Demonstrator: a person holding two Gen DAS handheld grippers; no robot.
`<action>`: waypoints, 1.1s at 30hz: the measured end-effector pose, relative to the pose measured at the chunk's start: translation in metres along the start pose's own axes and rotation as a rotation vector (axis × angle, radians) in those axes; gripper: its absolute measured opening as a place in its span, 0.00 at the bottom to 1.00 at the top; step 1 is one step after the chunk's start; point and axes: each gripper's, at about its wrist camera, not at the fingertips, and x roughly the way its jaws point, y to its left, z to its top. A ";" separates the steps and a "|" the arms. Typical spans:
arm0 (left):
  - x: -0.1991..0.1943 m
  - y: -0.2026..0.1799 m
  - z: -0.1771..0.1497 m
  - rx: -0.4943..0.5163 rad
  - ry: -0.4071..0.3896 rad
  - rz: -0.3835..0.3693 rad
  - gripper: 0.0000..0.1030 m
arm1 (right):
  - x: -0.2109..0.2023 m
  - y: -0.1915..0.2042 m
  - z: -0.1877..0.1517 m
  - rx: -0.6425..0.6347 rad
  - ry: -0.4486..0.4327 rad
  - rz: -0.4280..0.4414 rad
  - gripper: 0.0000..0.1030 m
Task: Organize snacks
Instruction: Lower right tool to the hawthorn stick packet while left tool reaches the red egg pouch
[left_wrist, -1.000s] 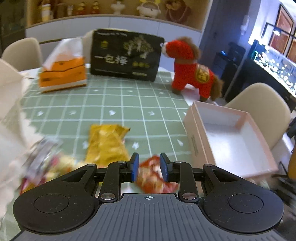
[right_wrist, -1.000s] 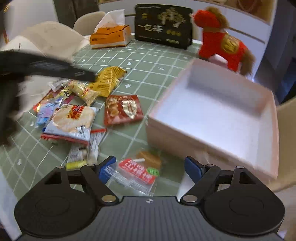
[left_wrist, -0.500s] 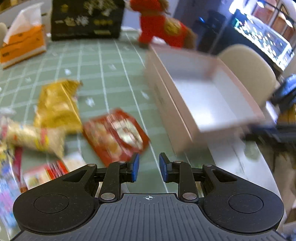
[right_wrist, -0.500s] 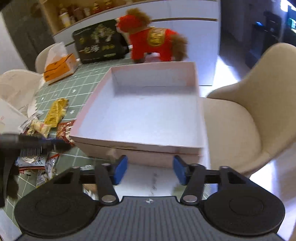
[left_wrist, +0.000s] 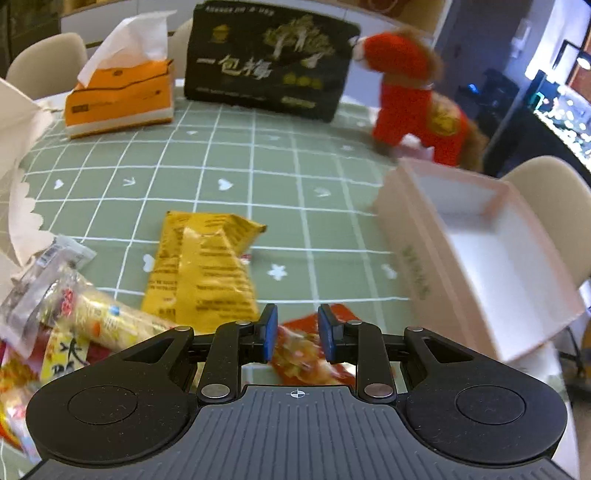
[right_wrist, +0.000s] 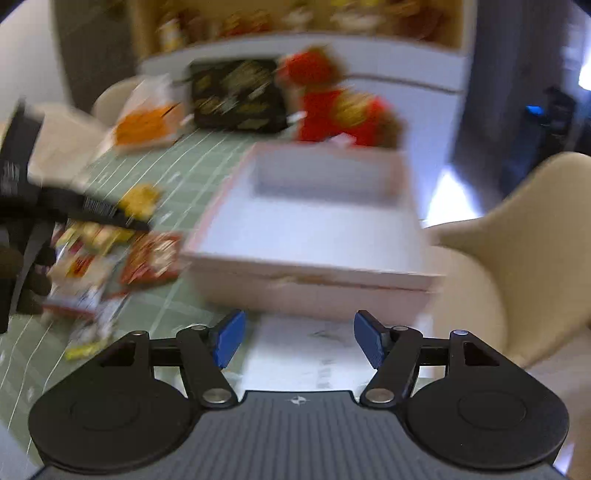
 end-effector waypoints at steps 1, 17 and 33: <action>0.004 0.000 -0.003 0.004 0.012 -0.001 0.27 | -0.002 -0.011 0.003 0.050 -0.018 -0.020 0.70; -0.041 -0.037 -0.090 -0.043 0.069 -0.184 0.29 | 0.066 -0.017 0.044 0.135 0.041 0.042 0.38; -0.065 -0.052 -0.113 -0.054 0.089 -0.151 0.29 | 0.021 0.026 -0.044 -0.076 0.137 0.102 0.59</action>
